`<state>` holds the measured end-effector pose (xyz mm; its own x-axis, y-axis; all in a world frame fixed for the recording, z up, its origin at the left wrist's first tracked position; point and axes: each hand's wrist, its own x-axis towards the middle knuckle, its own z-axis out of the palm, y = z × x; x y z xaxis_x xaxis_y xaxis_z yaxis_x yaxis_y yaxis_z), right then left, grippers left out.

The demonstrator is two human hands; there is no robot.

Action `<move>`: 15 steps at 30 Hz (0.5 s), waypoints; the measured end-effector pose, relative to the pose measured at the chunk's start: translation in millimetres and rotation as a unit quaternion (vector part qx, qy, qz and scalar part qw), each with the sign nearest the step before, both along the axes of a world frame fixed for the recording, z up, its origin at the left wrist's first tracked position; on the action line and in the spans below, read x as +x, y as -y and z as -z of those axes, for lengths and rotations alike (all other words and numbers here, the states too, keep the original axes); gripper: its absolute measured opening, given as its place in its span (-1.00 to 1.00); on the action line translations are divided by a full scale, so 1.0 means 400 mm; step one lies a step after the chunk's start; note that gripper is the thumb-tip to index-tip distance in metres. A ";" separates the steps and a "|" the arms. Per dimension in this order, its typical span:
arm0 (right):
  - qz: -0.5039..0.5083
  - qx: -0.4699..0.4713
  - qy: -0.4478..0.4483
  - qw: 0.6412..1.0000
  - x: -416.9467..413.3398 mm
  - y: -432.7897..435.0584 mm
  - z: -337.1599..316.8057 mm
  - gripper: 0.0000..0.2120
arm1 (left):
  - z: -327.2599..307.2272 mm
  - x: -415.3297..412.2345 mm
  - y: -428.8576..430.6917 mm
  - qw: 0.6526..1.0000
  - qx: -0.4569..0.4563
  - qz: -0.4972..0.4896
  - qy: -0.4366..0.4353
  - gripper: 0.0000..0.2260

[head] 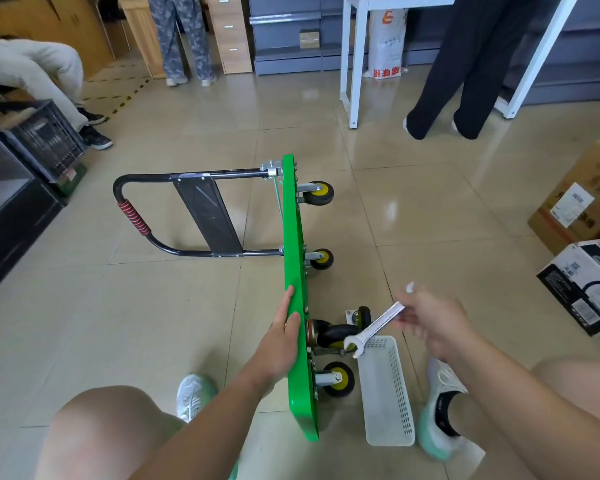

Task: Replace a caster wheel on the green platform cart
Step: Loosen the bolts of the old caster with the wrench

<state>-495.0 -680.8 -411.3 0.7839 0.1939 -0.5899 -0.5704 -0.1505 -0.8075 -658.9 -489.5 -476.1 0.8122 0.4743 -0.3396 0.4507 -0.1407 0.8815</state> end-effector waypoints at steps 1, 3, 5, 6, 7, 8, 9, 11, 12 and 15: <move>0.046 0.058 -0.063 0.995 0.005 0.019 0.014 -0.95 | 0.000 0.000 0.000 1.000 -0.002 0.002 0.001 -0.54; 0.097 0.158 -0.169 0.968 -0.010 0.057 0.045 -0.96 | 0.002 0.002 -0.001 1.000 -0.002 0.003 0.004 -0.54; 0.097 0.222 -0.238 0.941 -0.054 0.083 0.079 -0.77 | 0.006 0.003 -0.003 1.000 0.001 -0.001 0.011 -0.55; 0.093 0.249 -0.255 0.930 -0.080 0.088 0.100 -0.56 | 0.008 0.004 -0.004 1.000 0.003 -0.003 0.012 -0.55; 0.097 0.272 -0.274 0.917 -0.103 0.093 0.122 -0.41 | 0.011 0.004 -0.005 1.000 0.004 -0.003 0.010 -0.56; 0.099 0.286 -0.290 0.908 -0.126 0.090 0.134 -0.44 | 0.010 0.004 -0.005 1.000 0.003 -0.003 0.007 -0.56; 0.102 0.287 -0.304 0.903 -0.145 0.085 0.141 -0.62 | 0.008 0.003 -0.003 1.000 0.000 -0.003 0.006 -0.56; 0.079 0.273 -0.323 0.903 -0.178 0.071 0.145 -0.79 | 0.003 0.002 0.000 1.000 0.000 -0.002 0.001 -0.55; 0.049 0.265 -0.329 0.905 -0.193 0.066 0.147 -0.77 | 0.000 0.002 0.001 1.000 0.001 -0.002 -0.002 -0.55; -0.032 0.272 -0.346 0.897 -0.233 0.062 0.153 -0.73 | 0.002 0.003 -0.001 1.000 0.009 0.001 -0.002 -0.54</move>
<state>-588.4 -705.5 -472.4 0.2433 0.6331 -0.7349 -0.9678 0.1079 -0.2275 -657.8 -489.1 -477.0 0.8117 0.4797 -0.3332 0.4533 -0.1576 0.8773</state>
